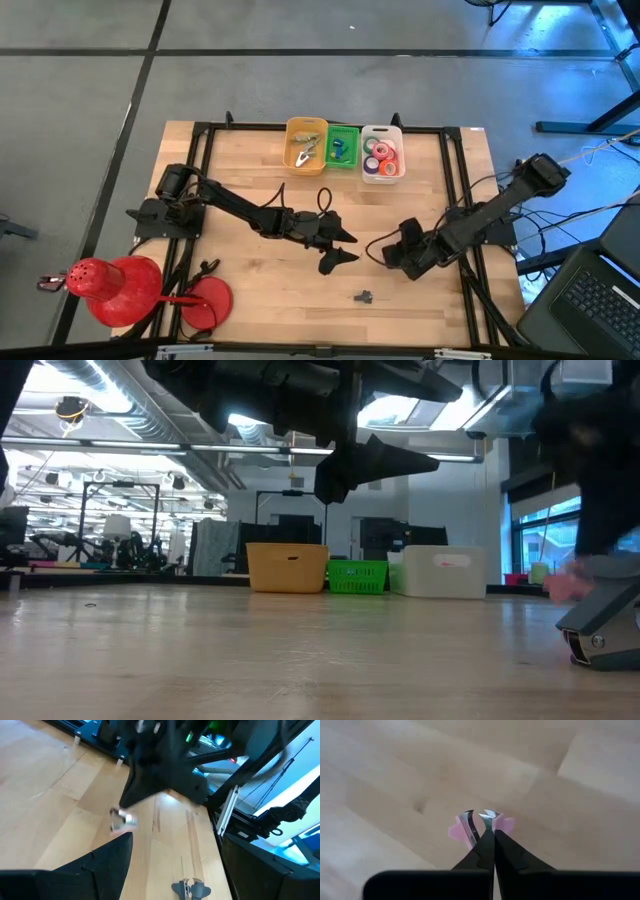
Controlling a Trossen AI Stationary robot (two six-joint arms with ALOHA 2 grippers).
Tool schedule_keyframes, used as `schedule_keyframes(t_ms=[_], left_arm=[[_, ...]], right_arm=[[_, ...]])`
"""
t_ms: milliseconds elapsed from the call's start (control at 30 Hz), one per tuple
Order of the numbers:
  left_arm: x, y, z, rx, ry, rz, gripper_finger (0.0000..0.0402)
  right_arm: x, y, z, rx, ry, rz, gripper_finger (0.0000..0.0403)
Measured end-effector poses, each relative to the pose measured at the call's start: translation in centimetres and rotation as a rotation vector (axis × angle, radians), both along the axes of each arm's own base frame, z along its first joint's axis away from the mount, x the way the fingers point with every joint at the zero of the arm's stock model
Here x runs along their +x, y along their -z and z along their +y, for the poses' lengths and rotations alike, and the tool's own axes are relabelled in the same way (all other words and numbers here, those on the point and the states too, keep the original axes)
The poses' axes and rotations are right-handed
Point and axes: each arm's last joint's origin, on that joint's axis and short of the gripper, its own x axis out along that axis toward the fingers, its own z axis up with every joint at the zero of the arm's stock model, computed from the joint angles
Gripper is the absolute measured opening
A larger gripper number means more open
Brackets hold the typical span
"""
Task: Pick and place Stapler, Stapler remover, tape
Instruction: Put the pink staple remover into the yellow bin
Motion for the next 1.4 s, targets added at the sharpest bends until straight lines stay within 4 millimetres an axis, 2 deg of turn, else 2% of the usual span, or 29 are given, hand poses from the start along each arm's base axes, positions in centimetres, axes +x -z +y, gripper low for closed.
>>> schedule_keyframes(t_ms=[233, 367, 567, 733, 867, 1067, 1233, 1400], left_arm=[[0.1, -0.7, 0.0, -0.03, -0.005, -0.067, 0.0294], [0.4, -2.0, 0.2, -0.064, -0.016, -0.205, 0.0294], [0.3, -4.7, 1.5, -0.143, -0.042, -0.469, 0.0294], [0.2, -5.4, 2.5, -0.175, -0.02, -0.544, 0.0294], [0.3, -5.5, 3.0, -0.215, 0.007, -0.546, 0.0294], [0.0, -6.3, 3.1, -0.212, 0.004, -0.628, 0.0294], [0.7, -7.7, 3.0, -0.047, -0.017, -0.675, 0.0294], [2.1, -8.8, 2.9, 0.17, -0.02, -0.611, 0.0294]], right_arm=[[-1.9, -7.8, -1.9, -0.154, -0.039, -0.145, 0.0001], [-2.6, -11.9, -2.7, -0.236, -0.128, -0.298, 0.0001], [-3.0, -16.3, -3.1, -0.279, -0.256, -0.475, 0.0], [-2.7, -19.2, -2.9, -0.311, -0.328, -0.599, 0.0], [-2.4, -20.6, -2.7, -0.342, -0.368, -0.677, 0.0], [-2.3, -20.7, -2.9, -0.346, -0.356, -0.681, 0.0], [-2.3, -20.7, -2.9, -0.345, -0.357, -0.681, 0.0], [-2.3, -20.7, -2.9, -0.346, -0.357, -0.681, 0.0]])
